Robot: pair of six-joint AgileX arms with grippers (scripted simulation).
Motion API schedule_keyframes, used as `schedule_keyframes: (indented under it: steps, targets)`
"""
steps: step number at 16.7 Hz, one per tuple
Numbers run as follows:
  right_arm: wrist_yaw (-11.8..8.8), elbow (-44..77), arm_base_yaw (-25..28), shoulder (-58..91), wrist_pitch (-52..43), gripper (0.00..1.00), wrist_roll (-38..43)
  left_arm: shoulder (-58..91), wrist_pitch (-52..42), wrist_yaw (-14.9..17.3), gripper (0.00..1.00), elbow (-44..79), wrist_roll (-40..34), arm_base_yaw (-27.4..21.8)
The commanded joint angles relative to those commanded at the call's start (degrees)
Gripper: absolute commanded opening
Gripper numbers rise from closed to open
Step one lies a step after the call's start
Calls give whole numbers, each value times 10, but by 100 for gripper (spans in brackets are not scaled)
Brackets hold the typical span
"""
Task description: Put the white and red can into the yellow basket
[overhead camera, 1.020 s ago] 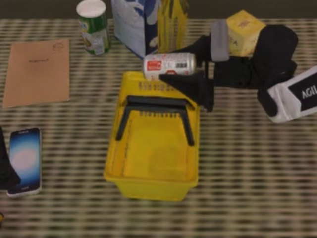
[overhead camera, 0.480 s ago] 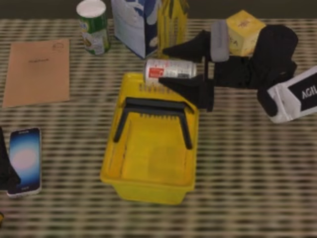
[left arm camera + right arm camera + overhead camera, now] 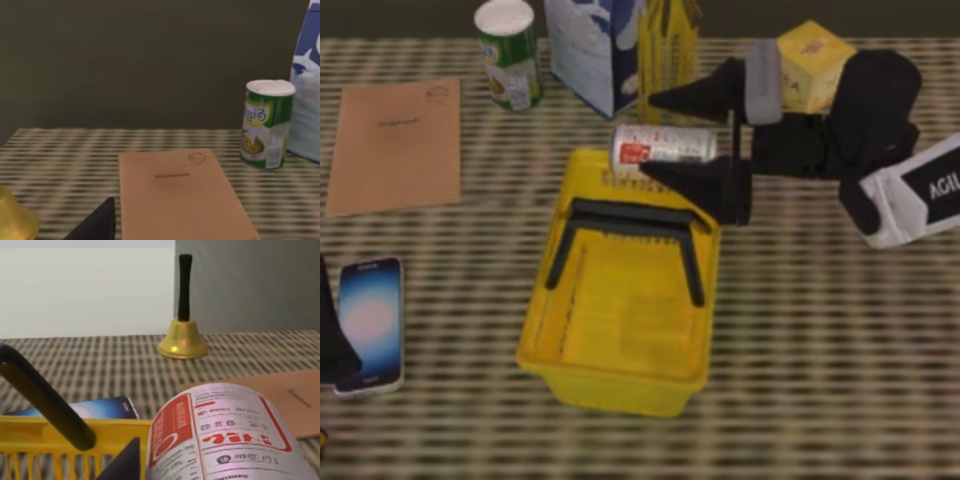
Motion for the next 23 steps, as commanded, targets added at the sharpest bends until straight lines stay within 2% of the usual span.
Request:
schedule_keyframes:
  steps: [2,4,6,8,12,20,23]
  targets:
    - [7,-11,-2,-13,-8,100,-1,14,-10,2,100,15,7,-7]
    - [25,-37,-9,-46,-26,100,-5,51,-35,5,100,51,25,-21]
    - [53,-75,-18,-97,-52,100,-10,106,-73,7,100,105,50,-41]
    - [91,-125,-30,-166,-88,100,-17,178,-123,8,100,174,84,-66]
    - [189,-250,-61,-342,-185,100,-30,361,-250,8,100,349,170,-124]
    - [412,-510,-129,-807,-423,100,-31,786,-544,5,100,753,377,-259]
    - [489,-586,-150,-984,-501,100,-28,934,-646,4,100,894,450,-307]
